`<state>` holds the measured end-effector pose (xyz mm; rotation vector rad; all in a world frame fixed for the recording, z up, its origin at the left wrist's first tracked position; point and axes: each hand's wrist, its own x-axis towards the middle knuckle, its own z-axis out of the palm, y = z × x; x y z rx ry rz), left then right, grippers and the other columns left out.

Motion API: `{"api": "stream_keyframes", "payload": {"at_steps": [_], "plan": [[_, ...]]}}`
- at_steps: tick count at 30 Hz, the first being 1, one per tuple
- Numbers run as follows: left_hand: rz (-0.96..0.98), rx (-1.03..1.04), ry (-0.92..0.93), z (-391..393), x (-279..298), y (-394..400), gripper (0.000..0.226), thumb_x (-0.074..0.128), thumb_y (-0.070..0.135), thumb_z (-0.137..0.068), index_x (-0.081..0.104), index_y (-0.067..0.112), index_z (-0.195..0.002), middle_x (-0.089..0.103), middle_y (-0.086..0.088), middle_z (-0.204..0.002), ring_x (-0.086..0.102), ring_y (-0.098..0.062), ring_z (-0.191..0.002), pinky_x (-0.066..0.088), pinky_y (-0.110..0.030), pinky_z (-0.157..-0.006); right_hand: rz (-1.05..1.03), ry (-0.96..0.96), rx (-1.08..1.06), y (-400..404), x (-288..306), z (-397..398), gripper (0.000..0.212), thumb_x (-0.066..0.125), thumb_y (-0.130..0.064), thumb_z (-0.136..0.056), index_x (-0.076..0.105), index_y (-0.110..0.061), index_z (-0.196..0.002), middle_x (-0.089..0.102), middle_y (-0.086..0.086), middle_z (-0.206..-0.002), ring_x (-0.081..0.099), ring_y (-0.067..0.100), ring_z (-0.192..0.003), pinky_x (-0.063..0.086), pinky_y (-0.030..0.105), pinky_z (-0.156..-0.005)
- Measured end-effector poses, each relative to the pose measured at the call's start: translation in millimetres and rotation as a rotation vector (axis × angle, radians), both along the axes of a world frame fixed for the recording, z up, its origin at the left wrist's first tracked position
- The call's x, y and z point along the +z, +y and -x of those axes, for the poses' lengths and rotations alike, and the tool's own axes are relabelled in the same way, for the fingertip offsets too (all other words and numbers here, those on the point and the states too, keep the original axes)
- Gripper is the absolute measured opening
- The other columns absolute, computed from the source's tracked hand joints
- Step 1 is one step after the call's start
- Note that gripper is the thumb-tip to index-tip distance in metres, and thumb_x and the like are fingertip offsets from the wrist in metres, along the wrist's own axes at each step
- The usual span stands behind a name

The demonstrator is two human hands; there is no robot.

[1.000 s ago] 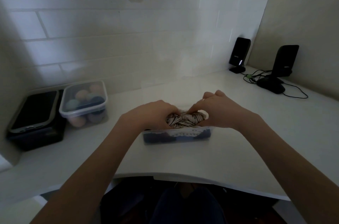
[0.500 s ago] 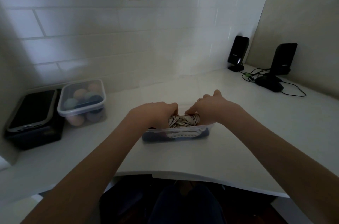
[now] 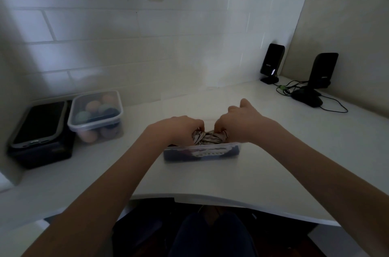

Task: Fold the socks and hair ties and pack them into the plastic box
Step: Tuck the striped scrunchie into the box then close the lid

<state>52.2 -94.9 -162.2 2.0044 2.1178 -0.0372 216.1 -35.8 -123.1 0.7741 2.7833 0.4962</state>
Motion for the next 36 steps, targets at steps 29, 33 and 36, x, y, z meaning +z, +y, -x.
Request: {"api": "stream_keyframes", "payload": {"at_steps": [29,33,36], "plan": [[-0.129,0.009,-0.360,19.7,13.8,-31.2,0.055,0.063,0.058,-0.075,0.056,0.036,-0.125,0.061,0.012,-0.121,0.054,-0.005,-0.102,0.038,-0.020,-0.086,0.750,0.320,-0.204,33.9,2.9,-20.8,0.042,0.065,-0.013,-0.081,0.057,-0.021,-0.121,0.058,-0.008,-0.113,0.065,0.012,-0.059,0.051,0.017,-0.050],[-0.348,0.040,-0.405,17.7,18.0,-40.3,0.039,0.062,0.049,-0.079,0.063,0.036,-0.116,0.063,0.013,-0.118,0.053,-0.003,-0.100,0.041,-0.019,-0.082,0.754,0.567,-0.089,38.3,0.1,-29.0,0.032,0.072,-0.018,-0.078,0.064,-0.025,-0.109,0.066,-0.008,-0.108,0.066,-0.001,-0.085,0.051,0.016,-0.049],[-0.477,-0.007,-0.443,11.1,19.5,-42.3,0.027,0.072,0.029,-0.077,0.069,0.033,-0.104,0.067,0.011,-0.109,0.058,-0.005,-0.099,0.044,-0.024,-0.089,0.684,0.631,0.024,34.1,4.7,-30.6,0.025,0.074,-0.018,-0.077,0.068,-0.028,-0.099,0.066,-0.012,-0.096,0.056,-0.015,-0.059,0.041,0.008,-0.045]]}}
